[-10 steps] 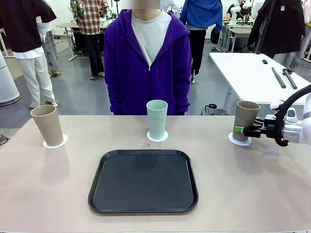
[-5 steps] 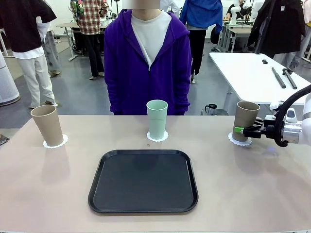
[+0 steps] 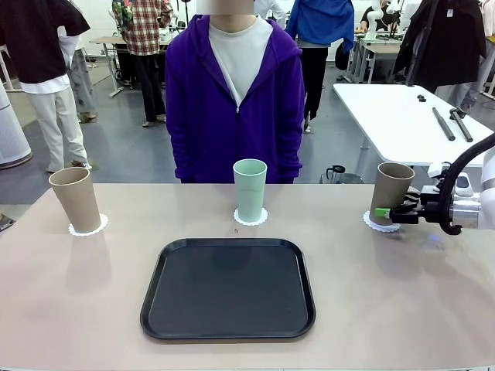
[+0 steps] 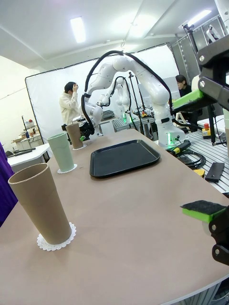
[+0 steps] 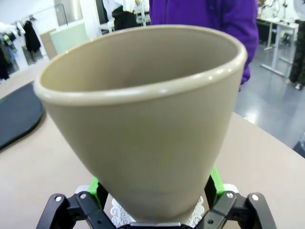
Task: Place coasters on the table and set cups on them.
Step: Take one Reusable plastic cup from the Flat Tray and place it on a coaster set by the human.
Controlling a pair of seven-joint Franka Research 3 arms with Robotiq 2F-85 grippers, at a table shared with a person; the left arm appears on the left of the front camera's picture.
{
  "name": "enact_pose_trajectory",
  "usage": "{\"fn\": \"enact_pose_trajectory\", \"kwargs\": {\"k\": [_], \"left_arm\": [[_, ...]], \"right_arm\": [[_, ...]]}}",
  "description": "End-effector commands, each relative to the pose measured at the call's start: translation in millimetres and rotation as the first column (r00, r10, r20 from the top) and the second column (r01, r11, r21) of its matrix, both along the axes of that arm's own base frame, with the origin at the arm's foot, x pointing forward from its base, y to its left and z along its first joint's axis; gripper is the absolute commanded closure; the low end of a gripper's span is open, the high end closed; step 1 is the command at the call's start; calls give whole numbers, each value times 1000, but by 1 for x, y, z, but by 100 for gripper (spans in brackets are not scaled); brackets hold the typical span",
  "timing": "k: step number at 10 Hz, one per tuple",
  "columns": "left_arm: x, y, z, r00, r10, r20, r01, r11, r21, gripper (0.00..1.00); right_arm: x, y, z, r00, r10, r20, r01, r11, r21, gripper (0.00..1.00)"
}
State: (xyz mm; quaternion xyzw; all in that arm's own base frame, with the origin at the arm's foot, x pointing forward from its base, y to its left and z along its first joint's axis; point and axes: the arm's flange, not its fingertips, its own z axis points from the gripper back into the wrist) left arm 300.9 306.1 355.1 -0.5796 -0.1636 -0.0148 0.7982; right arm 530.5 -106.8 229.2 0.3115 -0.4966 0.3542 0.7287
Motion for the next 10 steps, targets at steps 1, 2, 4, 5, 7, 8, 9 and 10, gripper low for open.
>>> {"fn": "enact_pose_trajectory", "kwargs": {"k": [1, 2, 4, 5, 7, 8, 9, 10], "left_arm": [[-2, 0, 2, 1000, 7, -4, -7, 1000, -2, 0], [-2, 0, 2, 1000, 7, -4, -7, 1000, -2, 0], [-2, 0, 2, 1000, 7, -4, -7, 1000, -2, 0], [-2, 0, 2, 1000, 7, -4, -7, 1000, -2, 0], [-2, 0, 2, 1000, 7, -4, -7, 1000, -2, 0], [-2, 0, 2, 1000, 7, -4, -7, 1000, -2, 0], [-2, 0, 2, 1000, 7, -4, -7, 1000, -2, 0], [-2, 0, 2, 1000, 7, -4, -7, 1000, -2, 0]], "right_arm": [[-5, 0, 5, 999, 8, -32, -10, 998, -66, 0], [-8, -1, 6, 999, 14, -40, -18, 995, -94, 0], [-16, -4, 13, 998, 15, -67, -24, 989, -146, 0], [-20, -7, 17, 996, 10, -84, -22, 988, -155, 0], [-36, -9, 31, 990, 1, -139, -31, 976, -217, 0], [-44, -11, 46, 986, -24, -166, -26, 956, -291, 0], [-52, -13, 66, 977, -69, -202, -13, 925, -379, 0], [-59, -18, 92, 957, -143, -254, -7, 860, -511, 0]]}}
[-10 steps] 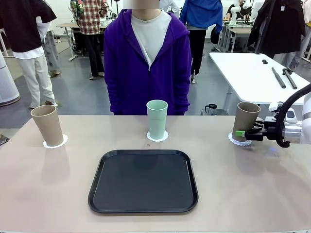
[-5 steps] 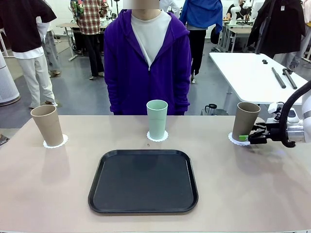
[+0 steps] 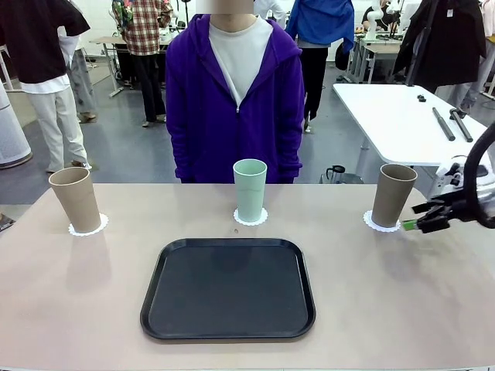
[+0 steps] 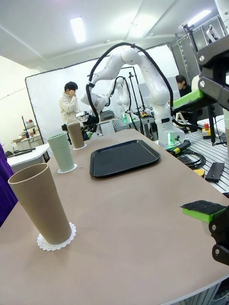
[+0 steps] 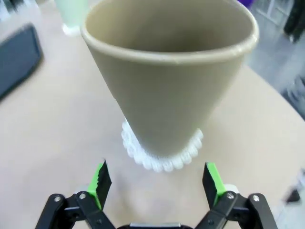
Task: Place coasters on the table and set cups on them.
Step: Take one Reusable plastic cup from the Flat Tray and place it on a coaster set by the human.
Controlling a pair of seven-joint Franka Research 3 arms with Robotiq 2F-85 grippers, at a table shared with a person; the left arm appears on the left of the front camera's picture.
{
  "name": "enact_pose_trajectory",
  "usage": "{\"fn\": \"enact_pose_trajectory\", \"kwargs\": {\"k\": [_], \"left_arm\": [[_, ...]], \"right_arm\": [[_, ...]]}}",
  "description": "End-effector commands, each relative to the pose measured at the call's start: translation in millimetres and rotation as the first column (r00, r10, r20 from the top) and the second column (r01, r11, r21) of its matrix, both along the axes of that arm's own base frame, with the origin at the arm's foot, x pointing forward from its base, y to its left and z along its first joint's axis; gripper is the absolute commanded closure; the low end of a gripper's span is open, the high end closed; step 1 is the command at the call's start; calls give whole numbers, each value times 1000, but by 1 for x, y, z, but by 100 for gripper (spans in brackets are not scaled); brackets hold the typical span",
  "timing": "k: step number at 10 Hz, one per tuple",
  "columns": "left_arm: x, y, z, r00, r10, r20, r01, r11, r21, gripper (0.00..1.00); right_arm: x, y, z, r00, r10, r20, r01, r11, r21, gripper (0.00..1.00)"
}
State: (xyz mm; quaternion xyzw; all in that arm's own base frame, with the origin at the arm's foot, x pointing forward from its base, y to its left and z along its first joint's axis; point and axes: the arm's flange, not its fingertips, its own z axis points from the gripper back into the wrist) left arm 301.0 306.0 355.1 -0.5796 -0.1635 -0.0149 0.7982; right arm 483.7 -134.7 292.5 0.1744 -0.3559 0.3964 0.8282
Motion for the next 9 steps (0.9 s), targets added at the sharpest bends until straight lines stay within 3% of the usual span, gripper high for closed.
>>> {"fn": "enact_pose_trajectory", "kwargs": {"k": [1, 3, 7, 9], "left_arm": [[-2, 1, 2, 1000, 7, -4, -7, 1000, -2, 0], [-2, 1, 2, 1000, 7, -4, -7, 1000, -2, 0], [-2, 1, 2, 1000, 7, -4, -7, 1000, -2, 0], [-2, 1, 2, 1000, 7, -4, -7, 1000, -2, 0]], "right_arm": [[-10, 6, 53, 993, -98, -66, 88, 986, -144, 0], [-16, 9, 92, 984, -160, -74, 141, 968, -208, 0], [-45, 84, 195, 984, -179, -17, 167, 943, -287, 0], [-54, 134, 230, 984, -177, -10, 154, 878, -453, 0]]}}
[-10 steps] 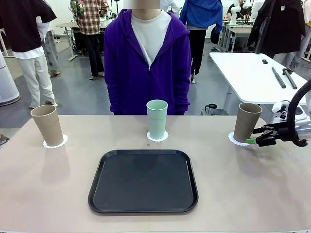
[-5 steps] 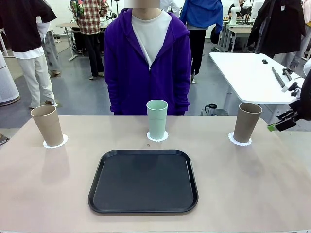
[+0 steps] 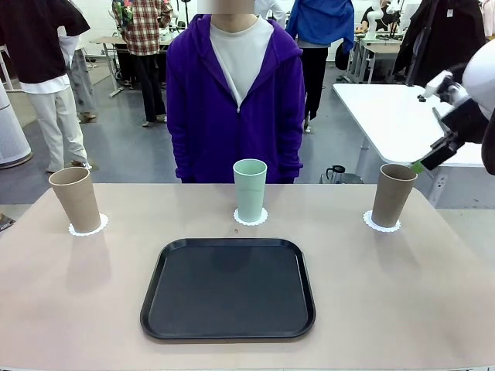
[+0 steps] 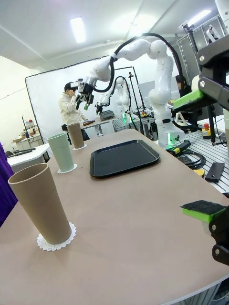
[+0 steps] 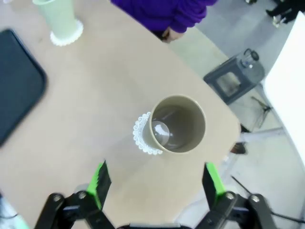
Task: Place coasters on the table and set cups on them.
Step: Take one Reusable plastic cup from the Flat Tray and place it on a coaster set by the human.
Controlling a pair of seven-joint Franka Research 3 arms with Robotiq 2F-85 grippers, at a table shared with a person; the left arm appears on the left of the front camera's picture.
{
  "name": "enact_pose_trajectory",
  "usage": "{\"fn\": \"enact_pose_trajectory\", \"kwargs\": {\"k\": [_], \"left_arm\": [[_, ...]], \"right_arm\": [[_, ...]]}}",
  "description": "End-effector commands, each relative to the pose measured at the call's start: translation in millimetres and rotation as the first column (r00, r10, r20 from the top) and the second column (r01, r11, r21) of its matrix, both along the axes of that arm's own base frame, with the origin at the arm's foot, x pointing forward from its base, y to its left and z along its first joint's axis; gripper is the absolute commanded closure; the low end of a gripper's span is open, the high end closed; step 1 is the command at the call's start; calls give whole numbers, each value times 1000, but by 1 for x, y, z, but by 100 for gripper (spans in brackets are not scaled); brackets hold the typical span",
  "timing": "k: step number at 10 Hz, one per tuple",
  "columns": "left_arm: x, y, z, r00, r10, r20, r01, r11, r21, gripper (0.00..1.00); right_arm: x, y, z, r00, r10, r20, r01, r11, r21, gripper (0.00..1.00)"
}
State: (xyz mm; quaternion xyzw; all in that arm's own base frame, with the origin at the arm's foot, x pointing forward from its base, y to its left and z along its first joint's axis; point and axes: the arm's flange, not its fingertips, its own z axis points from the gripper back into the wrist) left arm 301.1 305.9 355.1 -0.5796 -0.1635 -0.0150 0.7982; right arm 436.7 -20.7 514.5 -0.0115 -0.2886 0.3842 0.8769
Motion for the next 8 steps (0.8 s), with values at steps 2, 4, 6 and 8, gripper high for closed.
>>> {"fn": "enact_pose_trajectory", "kwargs": {"k": [2, 4, 6, 8], "left_arm": [[-2, 1, 2, 1000, 7, -4, -7, 1000, -2, 0], [-2, 1, 2, 1000, 7, -4, -7, 1000, -2, 0], [-2, 1, 2, 1000, 7, -4, -7, 1000, -2, 0], [-2, 1, 2, 1000, 7, -4, -7, 1000, -2, 0]], "right_arm": [[-4, 46, 33, 994, -82, -66, 70, 982, -175, 0], [11, 53, 43, 986, -146, -78, 124, 965, -230, 0], [19, 44, 51, 978, -176, -113, 158, 975, -156, 0], [2, 49, 44, 989, -137, -57, 119, 964, -236, 0]]}}
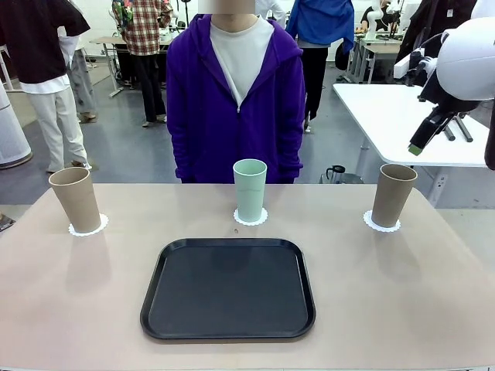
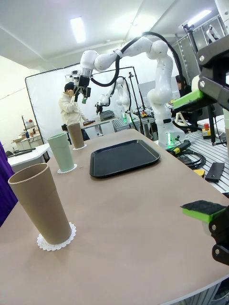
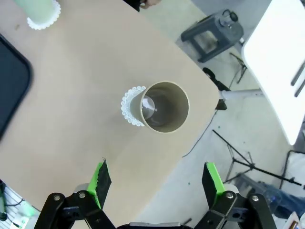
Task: Place coasters on the table and set cups on them.
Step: Take one Reusable plastic cup from the Flat Tray and place it on a coaster set by the human.
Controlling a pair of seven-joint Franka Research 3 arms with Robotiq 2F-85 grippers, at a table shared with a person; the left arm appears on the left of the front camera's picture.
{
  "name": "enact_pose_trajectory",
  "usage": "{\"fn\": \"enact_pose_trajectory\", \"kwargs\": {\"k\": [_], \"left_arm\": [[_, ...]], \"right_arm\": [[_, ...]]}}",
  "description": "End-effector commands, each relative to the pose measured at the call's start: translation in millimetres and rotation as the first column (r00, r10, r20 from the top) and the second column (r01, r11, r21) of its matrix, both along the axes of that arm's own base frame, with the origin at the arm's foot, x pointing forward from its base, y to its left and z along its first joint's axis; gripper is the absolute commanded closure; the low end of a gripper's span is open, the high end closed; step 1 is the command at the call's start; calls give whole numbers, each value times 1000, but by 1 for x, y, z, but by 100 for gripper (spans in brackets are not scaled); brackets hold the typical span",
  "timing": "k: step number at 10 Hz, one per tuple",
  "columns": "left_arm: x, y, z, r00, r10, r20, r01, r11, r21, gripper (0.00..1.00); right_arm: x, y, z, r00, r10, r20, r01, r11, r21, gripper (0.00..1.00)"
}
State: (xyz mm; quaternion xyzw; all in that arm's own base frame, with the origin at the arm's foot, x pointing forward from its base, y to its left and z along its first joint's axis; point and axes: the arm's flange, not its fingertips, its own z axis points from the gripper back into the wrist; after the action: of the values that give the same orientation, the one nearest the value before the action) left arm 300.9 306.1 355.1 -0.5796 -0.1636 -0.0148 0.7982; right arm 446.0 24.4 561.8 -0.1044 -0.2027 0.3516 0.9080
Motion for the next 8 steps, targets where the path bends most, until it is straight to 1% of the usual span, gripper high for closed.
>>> {"fn": "enact_pose_trajectory", "kwargs": {"k": [1, 8], "left_arm": [[-2, 0, 2, 1000, 7, -4, -7, 1000, -2, 0], [-2, 0, 2, 1000, 7, -4, -7, 1000, -2, 0]], "right_arm": [[-7, 4, -4, 1000, 11, 20, -11, 1000, -26, 0], [-7, 4, -4, 1000, 11, 20, -11, 1000, -26, 0]]}}
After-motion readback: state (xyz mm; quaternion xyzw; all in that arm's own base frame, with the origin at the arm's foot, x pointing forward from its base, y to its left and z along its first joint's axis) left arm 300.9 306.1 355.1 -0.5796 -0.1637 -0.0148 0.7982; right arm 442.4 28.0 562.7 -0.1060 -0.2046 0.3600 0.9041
